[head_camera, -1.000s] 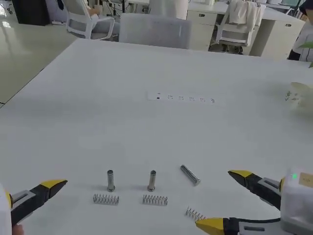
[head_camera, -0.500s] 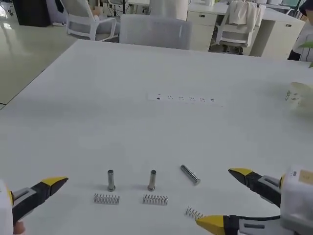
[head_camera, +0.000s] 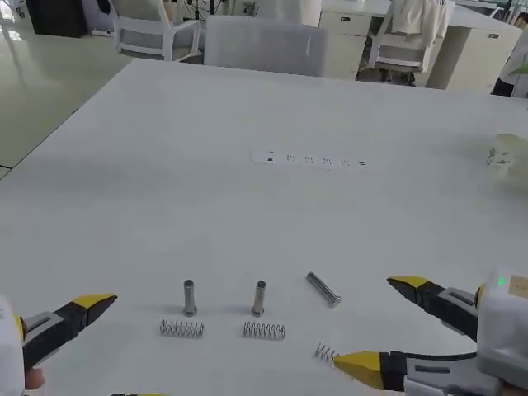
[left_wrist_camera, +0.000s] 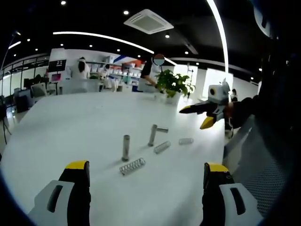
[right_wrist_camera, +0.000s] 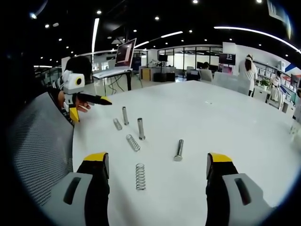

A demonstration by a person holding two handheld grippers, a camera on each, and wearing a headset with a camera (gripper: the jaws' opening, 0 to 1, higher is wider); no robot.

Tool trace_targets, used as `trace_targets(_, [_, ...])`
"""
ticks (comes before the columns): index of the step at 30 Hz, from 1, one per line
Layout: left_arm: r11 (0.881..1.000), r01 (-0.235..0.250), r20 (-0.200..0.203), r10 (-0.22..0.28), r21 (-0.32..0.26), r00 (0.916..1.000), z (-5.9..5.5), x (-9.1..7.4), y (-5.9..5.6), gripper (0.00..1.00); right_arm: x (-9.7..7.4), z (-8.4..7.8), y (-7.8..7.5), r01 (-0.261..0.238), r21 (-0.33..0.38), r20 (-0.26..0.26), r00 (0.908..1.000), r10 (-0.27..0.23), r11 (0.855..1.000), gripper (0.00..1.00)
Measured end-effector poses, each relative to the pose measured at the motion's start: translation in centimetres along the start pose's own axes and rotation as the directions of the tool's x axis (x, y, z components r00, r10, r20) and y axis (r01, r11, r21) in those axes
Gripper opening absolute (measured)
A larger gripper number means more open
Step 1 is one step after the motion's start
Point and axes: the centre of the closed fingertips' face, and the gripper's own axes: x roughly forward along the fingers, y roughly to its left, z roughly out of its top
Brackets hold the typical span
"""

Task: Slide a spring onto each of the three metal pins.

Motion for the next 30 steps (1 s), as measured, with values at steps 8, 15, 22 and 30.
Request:
trace_targets(8, [1.000, 0.004, -0.002, -0.004, 0.003, 1.0000, 0.1, 0.1, -0.1, 0.98, 0.7, 0.9, -1.1, -0.002, -0.016, -0.016, 0.9999, 0.002, 1.000, 0.85])
trace_targets(15, [1.000, 0.002, 0.004, -0.002, 0.003, 1.0000, 0.2, 0.1, -0.1, 0.98, 2.3, 1.7, -2.3, -0.006, -0.041, -0.047, 0.9989, 0.004, 0.999, 0.82])
trace_targets(22, [1.000, -0.008, 0.005, 0.008, 0.002, 1.0000, 0.1, -0.2, 0.0, 0.98, 4.2, 2.4, -3.1, -0.013, -0.050, -0.078, 0.9969, 0.009, 0.999, 0.80])
trace_targets(30, [1.000, -0.017, 0.006, 0.017, -0.002, 0.9998, 0.1, -0.4, 0.2, 0.98, 6.6, 2.0, -3.6, -0.023, -0.051, -0.141, 0.9899, 0.016, 0.998, 0.74])
